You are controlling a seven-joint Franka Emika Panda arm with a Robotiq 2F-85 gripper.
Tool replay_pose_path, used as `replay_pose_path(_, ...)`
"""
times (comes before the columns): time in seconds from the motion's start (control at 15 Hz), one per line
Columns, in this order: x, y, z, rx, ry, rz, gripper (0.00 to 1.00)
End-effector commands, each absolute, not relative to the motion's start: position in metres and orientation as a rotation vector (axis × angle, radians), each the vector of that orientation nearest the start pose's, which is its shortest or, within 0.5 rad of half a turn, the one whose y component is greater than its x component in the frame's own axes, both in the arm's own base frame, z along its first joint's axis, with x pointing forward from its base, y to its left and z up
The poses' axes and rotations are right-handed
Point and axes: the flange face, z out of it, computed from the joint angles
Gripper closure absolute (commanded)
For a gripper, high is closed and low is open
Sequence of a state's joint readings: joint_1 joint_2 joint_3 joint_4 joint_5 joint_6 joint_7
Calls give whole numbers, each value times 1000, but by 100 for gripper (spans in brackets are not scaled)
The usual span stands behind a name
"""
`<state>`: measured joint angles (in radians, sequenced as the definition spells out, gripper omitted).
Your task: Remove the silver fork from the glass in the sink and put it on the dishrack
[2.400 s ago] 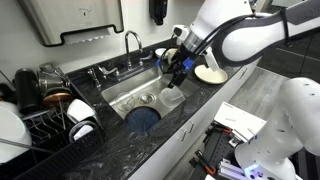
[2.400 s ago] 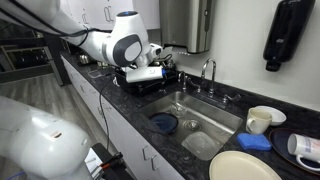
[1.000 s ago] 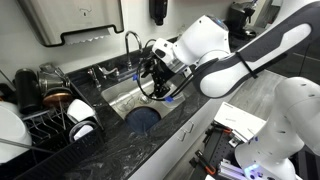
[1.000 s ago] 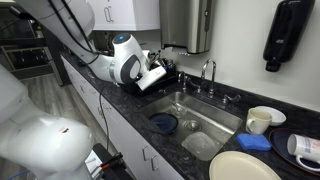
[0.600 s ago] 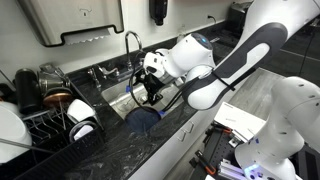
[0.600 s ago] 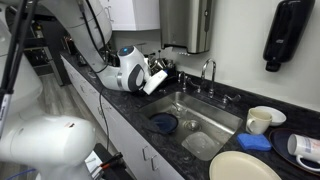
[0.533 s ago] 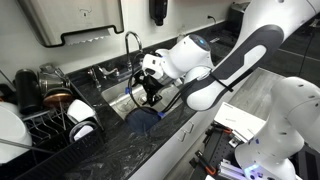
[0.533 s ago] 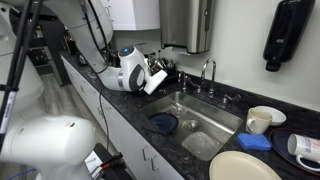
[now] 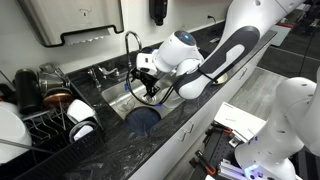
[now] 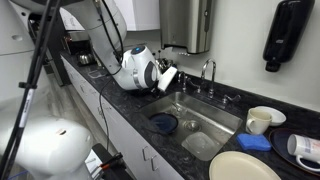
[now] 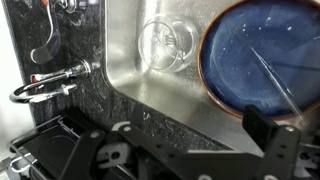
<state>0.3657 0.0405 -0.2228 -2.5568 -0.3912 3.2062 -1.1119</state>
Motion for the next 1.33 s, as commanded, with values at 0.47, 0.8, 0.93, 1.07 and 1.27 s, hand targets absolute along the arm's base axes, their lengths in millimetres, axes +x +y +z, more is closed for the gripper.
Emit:
replay_pose_path(0.47, 490, 105, 314, 1810, 1997, 647, 0)
replay_pose_path(0.8, 490, 105, 314, 1810, 1997, 646, 0)
replay_pose_path(0.93, 490, 105, 314, 1810, 1997, 646, 0)
replay_pose_path(1.07, 490, 105, 314, 1811, 1997, 646, 0)
replay_pose_path(1.27, 490, 105, 314, 1811, 1997, 645, 0)
